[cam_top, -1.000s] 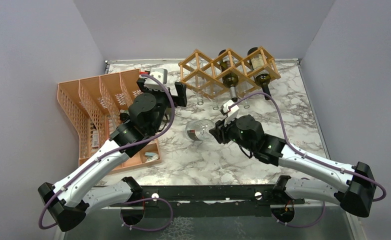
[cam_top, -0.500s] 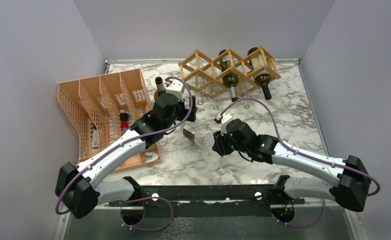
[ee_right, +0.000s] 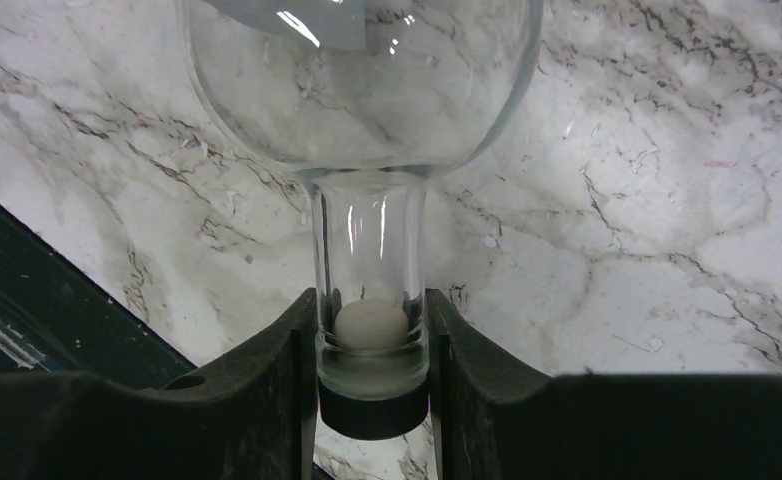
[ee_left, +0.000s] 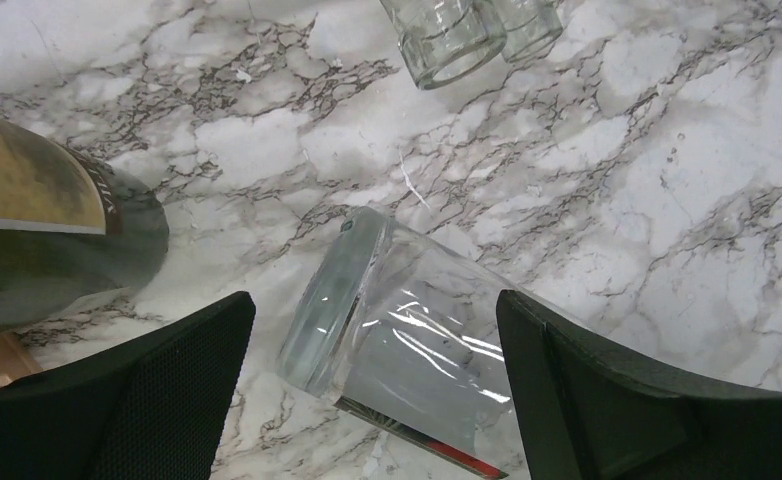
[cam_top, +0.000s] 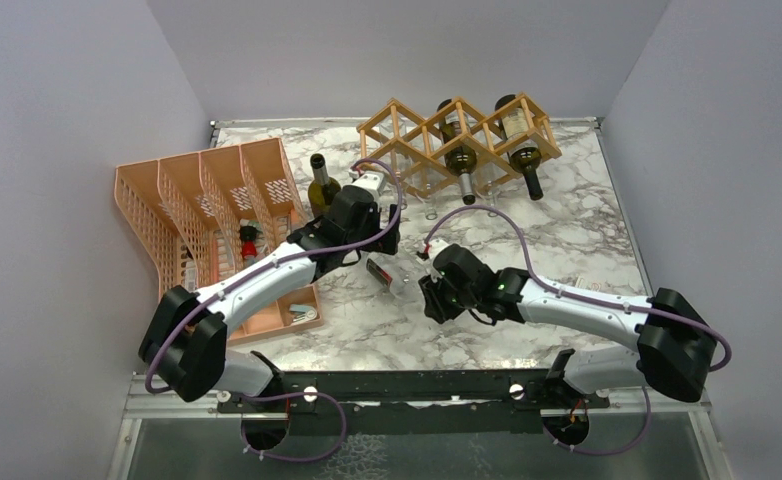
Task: Put the wine bottle on the wine rack
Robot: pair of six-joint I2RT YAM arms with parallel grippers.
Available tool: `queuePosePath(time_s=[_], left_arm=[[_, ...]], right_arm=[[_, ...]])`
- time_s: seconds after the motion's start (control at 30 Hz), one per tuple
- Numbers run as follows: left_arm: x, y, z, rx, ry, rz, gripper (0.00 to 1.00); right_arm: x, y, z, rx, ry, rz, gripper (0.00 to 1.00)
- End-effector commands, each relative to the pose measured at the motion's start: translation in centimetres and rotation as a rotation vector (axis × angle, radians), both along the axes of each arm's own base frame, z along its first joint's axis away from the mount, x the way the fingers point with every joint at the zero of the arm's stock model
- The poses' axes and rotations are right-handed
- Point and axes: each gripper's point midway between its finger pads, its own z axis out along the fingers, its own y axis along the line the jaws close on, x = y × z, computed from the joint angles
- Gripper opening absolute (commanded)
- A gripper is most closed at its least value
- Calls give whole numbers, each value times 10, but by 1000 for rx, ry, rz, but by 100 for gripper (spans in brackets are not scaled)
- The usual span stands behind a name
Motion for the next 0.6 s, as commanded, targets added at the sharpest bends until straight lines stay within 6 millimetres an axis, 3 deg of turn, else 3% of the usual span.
queuePosePath(time_s=[0.0,0.3,0.57], left_arm=[[-3,-5,-15,2,68,-19,95],[-4,-7,-39,34,134,-27,89],[-7,-14,-50,42,181,-59,77]], right_arm=[[-2,-1,-9,-30,41,-33,6],[-8,-9,-28,-86,87,-48,24],[-5,-8,-30,-96,86,-51,43]])
